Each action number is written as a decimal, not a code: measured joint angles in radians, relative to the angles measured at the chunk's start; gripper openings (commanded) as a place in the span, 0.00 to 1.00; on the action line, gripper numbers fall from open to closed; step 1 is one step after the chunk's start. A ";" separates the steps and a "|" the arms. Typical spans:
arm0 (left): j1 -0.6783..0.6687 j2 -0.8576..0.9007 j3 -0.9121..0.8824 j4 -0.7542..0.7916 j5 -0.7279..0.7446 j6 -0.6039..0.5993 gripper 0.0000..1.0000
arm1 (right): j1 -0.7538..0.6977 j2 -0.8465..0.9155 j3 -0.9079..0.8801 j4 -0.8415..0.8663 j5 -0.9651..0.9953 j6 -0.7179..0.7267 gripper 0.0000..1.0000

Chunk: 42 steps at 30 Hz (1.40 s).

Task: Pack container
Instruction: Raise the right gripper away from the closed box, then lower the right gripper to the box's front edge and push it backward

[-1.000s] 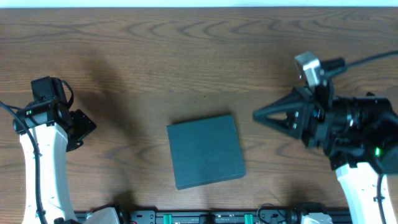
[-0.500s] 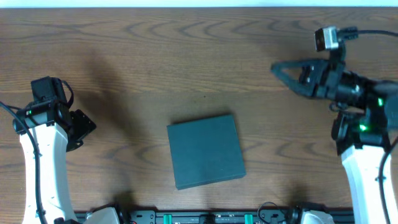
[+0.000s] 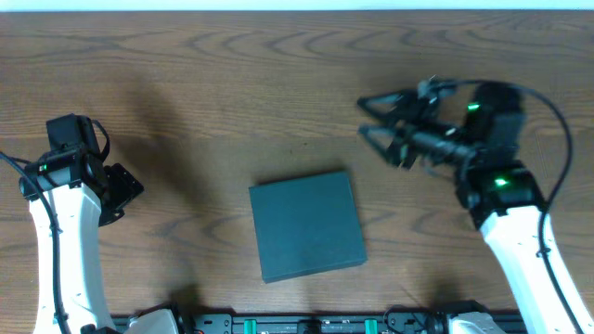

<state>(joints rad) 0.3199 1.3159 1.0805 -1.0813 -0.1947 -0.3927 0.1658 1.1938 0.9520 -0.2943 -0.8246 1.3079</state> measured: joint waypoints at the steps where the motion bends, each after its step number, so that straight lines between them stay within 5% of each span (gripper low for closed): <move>1: 0.000 0.000 -0.001 0.000 -0.001 0.000 0.95 | 0.048 0.000 0.000 -0.069 0.069 -0.082 0.70; 9: 0.000 0.000 -0.002 0.000 0.000 0.000 0.95 | 0.319 0.000 0.000 -0.407 0.484 -0.591 0.69; 16: 0.000 0.000 -0.002 0.000 0.000 0.000 0.95 | 0.564 -0.054 0.000 -0.646 0.818 -0.718 0.67; 18: 0.000 0.000 -0.002 0.000 0.000 0.000 0.95 | 0.649 -0.095 0.000 -0.708 0.893 -0.702 0.64; 21: 0.000 0.000 -0.002 0.000 0.000 0.000 0.95 | 0.772 -0.151 0.000 -0.792 0.967 -0.652 0.15; 23: 0.000 0.000 -0.002 0.001 0.000 0.000 0.95 | 0.848 -0.176 0.000 -0.848 1.003 -0.579 0.02; 33: 0.000 0.000 -0.002 0.000 0.000 0.000 0.95 | 1.126 -0.163 0.000 -0.935 1.046 -0.237 0.02; 42: 0.000 0.000 -0.002 0.000 0.000 0.000 0.95 | 1.212 0.048 -0.061 -0.801 1.033 0.026 0.02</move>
<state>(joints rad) 0.3199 1.3159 1.0790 -1.0809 -0.1951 -0.3927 1.3777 1.2419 0.8909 -1.0958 0.2085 1.3342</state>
